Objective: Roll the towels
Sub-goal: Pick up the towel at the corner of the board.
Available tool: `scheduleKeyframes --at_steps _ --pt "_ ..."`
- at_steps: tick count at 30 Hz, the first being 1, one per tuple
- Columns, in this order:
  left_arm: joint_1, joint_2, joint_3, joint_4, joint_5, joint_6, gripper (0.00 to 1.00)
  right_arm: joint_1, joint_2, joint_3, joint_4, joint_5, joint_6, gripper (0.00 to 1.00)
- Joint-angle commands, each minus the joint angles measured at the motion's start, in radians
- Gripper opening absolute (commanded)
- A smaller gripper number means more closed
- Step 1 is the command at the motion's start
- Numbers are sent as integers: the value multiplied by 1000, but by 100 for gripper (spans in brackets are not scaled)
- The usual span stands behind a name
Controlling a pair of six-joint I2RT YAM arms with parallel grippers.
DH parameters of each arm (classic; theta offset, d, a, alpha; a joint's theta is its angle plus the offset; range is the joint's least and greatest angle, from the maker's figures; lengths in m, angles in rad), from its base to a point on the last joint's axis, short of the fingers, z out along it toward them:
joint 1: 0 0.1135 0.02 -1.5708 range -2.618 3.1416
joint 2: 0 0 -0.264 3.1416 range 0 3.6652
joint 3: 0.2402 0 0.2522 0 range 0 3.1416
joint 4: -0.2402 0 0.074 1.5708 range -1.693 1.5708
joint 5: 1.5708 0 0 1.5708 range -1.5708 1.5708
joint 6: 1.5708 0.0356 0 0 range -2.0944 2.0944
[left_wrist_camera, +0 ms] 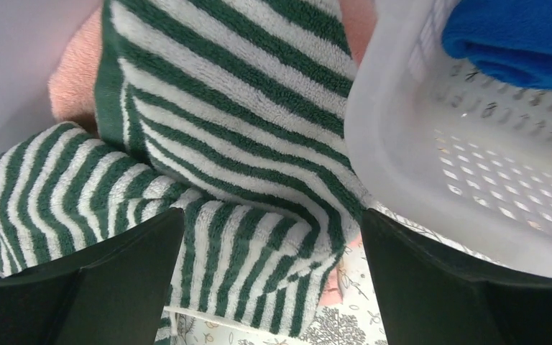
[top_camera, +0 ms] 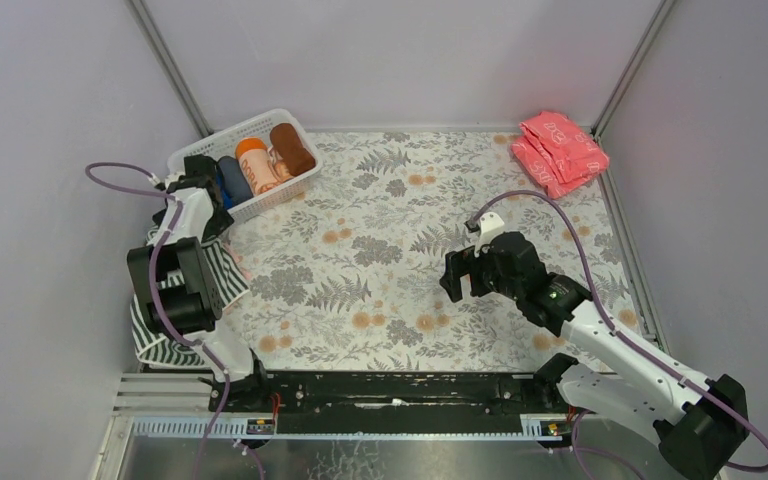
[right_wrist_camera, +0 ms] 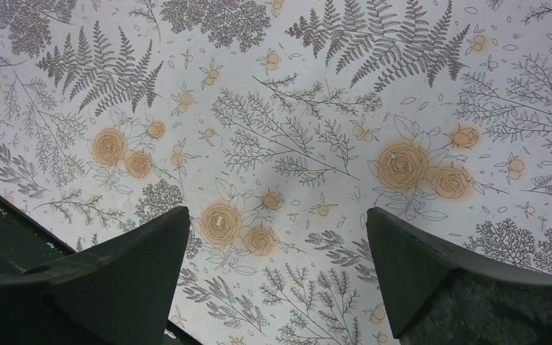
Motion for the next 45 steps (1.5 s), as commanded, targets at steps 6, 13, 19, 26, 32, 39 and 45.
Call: scheduleKeyframes --at_steps 6,13,19,26,32,39,45 --pt "10 98 -4 26 94 30 84 -3 9 12 3 47 10 99" --pt "10 79 -37 21 159 35 51 -3 3 12 2 56 15 99" --pt "11 65 -57 22 195 43 21 -3 -11 14 -6 63 18 99" --pt "10 -74 -38 -26 180 23 0 -3 -41 26 -32 70 22 99" --pt "9 -304 45 -109 218 0 0 -4 -54 44 -49 70 20 99" --pt "-10 -497 324 -200 332 11 0 -3 -70 46 -53 68 28 99" --pt "-82 -520 523 -203 622 -56 0 -3 -98 50 -41 85 48 99"
